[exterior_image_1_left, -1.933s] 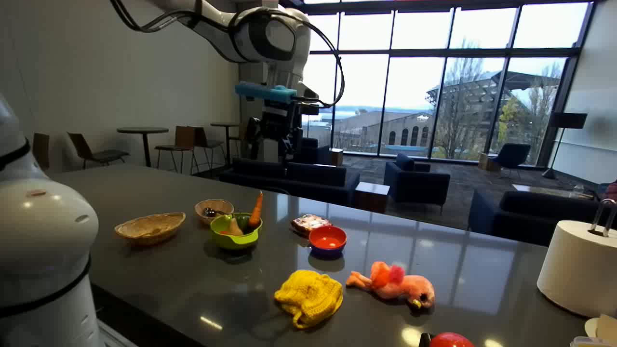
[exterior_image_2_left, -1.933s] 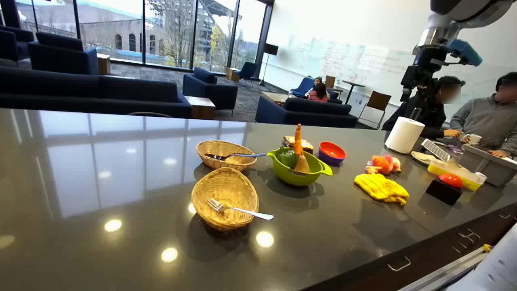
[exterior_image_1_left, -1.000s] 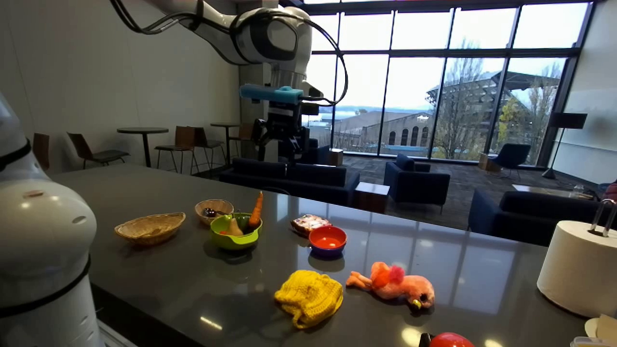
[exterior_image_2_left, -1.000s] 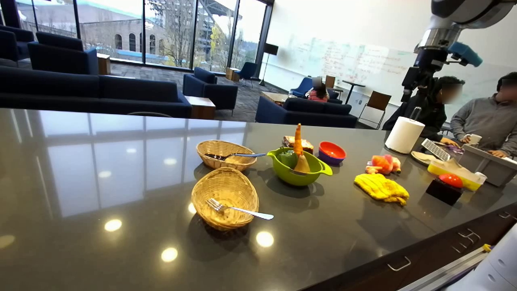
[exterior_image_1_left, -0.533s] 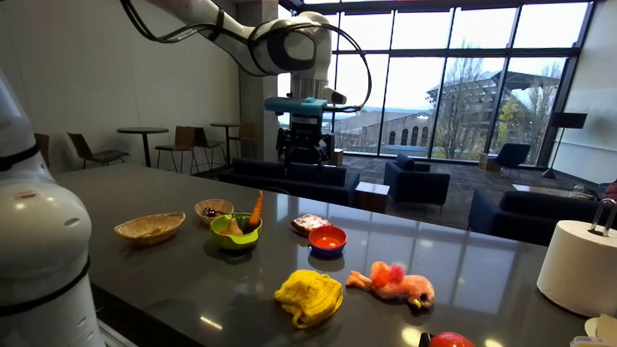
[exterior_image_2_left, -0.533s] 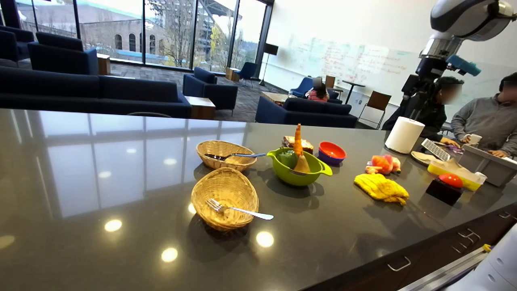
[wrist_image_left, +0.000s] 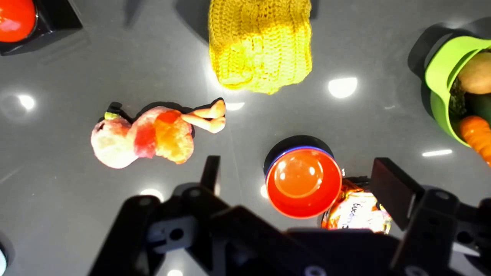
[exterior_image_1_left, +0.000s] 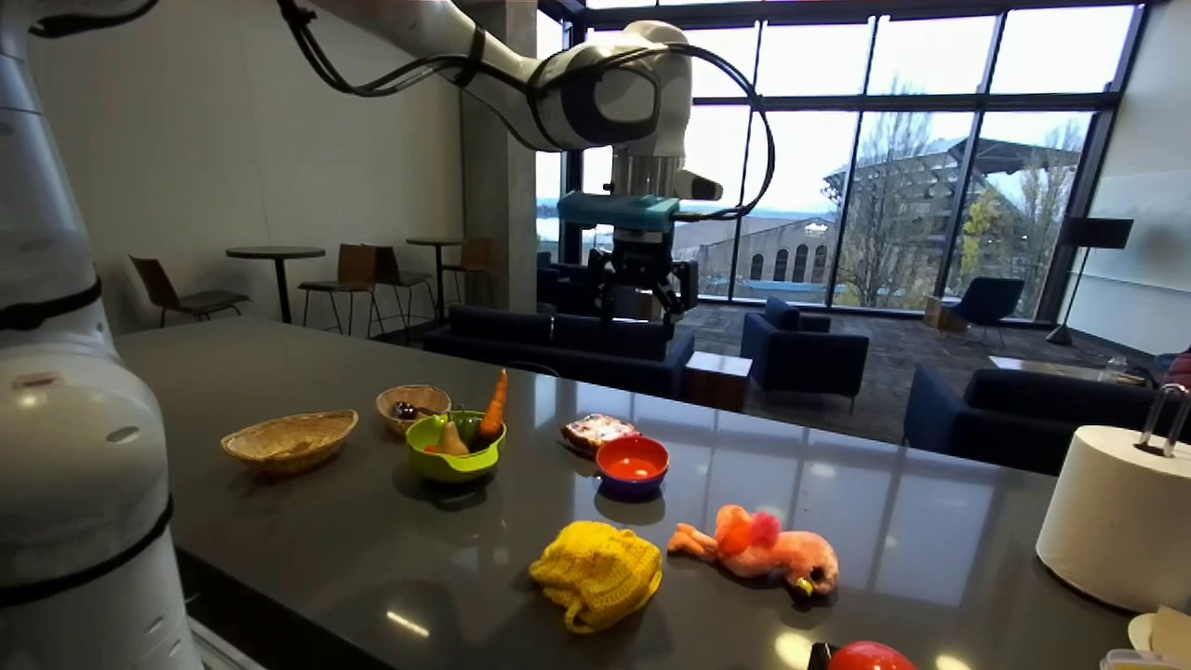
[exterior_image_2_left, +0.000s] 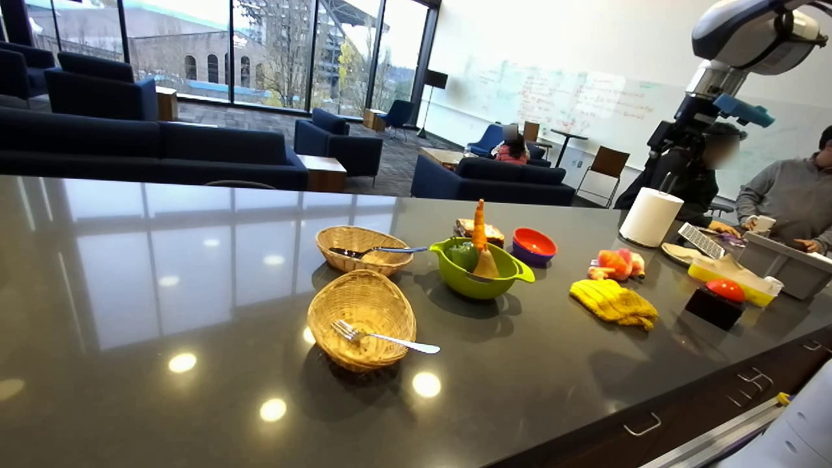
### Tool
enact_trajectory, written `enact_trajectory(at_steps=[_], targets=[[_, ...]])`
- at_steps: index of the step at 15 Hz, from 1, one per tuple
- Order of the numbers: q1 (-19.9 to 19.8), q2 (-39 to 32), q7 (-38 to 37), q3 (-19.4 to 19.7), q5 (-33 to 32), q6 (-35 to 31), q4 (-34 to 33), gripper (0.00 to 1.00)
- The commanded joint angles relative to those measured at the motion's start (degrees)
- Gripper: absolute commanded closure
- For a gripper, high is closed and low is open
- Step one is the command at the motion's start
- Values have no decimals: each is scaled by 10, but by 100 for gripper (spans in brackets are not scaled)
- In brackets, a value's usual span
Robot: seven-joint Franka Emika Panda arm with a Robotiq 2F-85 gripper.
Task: Press on the big orange button
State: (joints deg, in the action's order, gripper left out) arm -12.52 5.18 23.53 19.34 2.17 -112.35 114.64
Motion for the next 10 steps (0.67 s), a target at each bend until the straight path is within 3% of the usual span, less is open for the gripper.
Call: enact_trajectory(at_steps=[1, 10], targets=[[-22, -28, -22, 5, 41, 4, -44, 0], [-31, -29, -28, -2, 43, 2, -44, 0]])
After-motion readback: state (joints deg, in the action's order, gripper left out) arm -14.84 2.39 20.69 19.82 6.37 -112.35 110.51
